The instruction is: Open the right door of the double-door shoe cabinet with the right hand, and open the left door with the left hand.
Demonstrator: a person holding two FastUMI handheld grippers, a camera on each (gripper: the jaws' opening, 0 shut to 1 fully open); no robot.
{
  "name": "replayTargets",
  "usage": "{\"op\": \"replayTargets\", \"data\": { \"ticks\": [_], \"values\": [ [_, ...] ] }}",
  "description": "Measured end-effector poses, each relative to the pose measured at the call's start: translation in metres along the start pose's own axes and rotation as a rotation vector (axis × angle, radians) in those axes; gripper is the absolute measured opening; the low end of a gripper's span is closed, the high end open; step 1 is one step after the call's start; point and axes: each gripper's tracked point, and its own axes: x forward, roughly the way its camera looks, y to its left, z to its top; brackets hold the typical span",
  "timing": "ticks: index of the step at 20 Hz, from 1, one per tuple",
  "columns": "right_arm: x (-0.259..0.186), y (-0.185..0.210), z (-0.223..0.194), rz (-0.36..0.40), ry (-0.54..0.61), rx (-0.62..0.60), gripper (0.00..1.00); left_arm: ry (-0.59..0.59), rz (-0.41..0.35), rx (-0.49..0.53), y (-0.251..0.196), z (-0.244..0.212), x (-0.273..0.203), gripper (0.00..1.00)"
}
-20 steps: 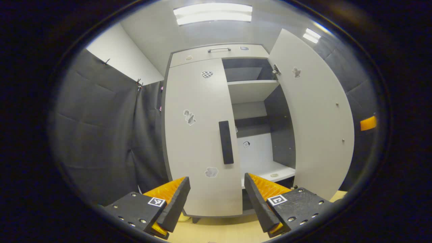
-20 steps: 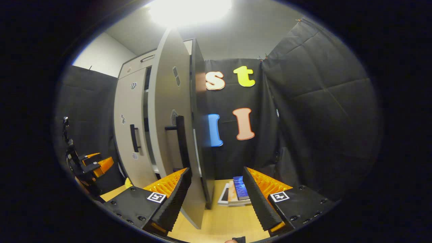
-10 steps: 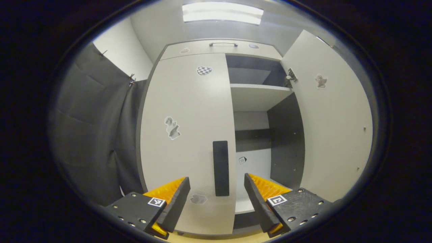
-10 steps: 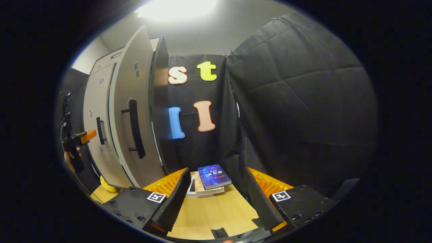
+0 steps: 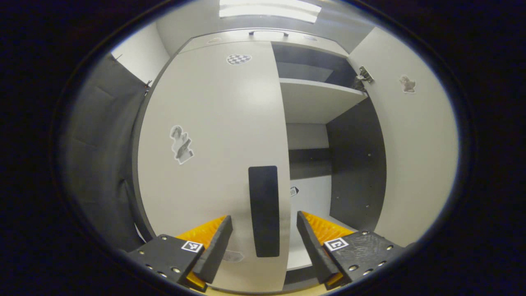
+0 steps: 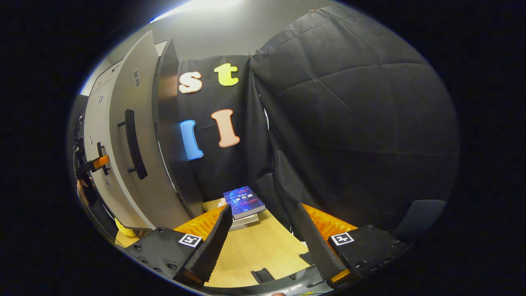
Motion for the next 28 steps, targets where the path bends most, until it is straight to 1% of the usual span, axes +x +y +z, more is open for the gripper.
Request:
{"op": "replayTargets", "data": {
  "ticks": [1,2,3,4,5,8,9,12,14,15,16,17,21,23,25,26,28],
  "values": [
    [-0.001,0.0,0.0,-0.002,-0.002,-0.005,0.98,0.002,-0.003,0.002,-0.002,-0.001,0.002,0.82],
    [0.0,0.001,0.0,-0.001,-0.003,-0.011,0.98,0.005,-0.01,0.003,-0.003,-0.002,0.005,0.71],
    [-0.001,0.002,0.0,0.001,-0.005,-0.019,0.98,0.003,-0.019,0.001,-0.005,-0.002,0.008,0.71],
    [-0.001,0.0,0.001,-0.004,-0.013,-0.029,0.98,-0.004,0.012,0.008,0.0,-0.002,0.009,0.71],
    [-0.002,-0.002,0.004,-0.01,-0.026,-0.039,0.98,0.0,0.032,0.004,0.004,-0.003,0.01,0.61],
    [-0.004,-0.001,0.008,-0.002,-0.051,-0.044,0.98,-0.003,0.026,-0.012,0.002,-0.002,0.008,0.31],
    [-0.006,0.0,0.009,0.006,-0.055,-0.043,0.98,0.005,0.022,-0.007,0.002,-0.003,0.008,0.33],
    [-0.006,-0.001,0.013,0.021,-0.065,-0.055,0.98,0.039,0.032,-0.018,0.003,-0.005,0.007,0.22],
    [-0.006,0.0,0.013,0.031,-0.065,-0.064,0.98,0.044,0.031,-0.026,0.003,-0.006,0.003,0.2],
    [-0.007,0.001,0.013,0.041,-0.066,-0.067,0.98,0.045,0.026,-0.034,0.004,-0.006,0.001,0.22],
    [-0.007,0.003,0.014,0.049,-0.067,-0.07,0.98,0.044,0.021,-0.041,0.004,-0.006,-0.002,0.17],
    [-0.008,0.003,0.015,0.056,-0.07,-0.079,0.98,0.047,0.016,-0.039,0.005,-0.006,-0.004,0.19],
    [-0.017,0.007,0.021,0.077,-0.099,-0.132,0.98,0.057,0.025,-0.049,0.01,-0.007,-0.01,0.19],
    [-0.019,0.014,0.022,0.107,-0.108,-0.143,0.98,0.062,0.033,-0.055,0.011,-0.007,-0.011,0.19],
    [-0.022,0.018,0.019,0.14,-0.107,-0.149,0.98,0.071,0.044,-0.051,0.015,-0.008,-0.011,0.17],
    [-0.022,0.022,0.018,0.157,-0.105,-0.148,0.98,0.072,0.05,-0.049,0.017,-0.006,-0.015,0.19],
    [-0.026,0.032,0.016,0.201,-0.107,-0.149,0.98,0.075,0.063,-0.051,0.022,-0.007,-0.025,0.17]
  ]
}}
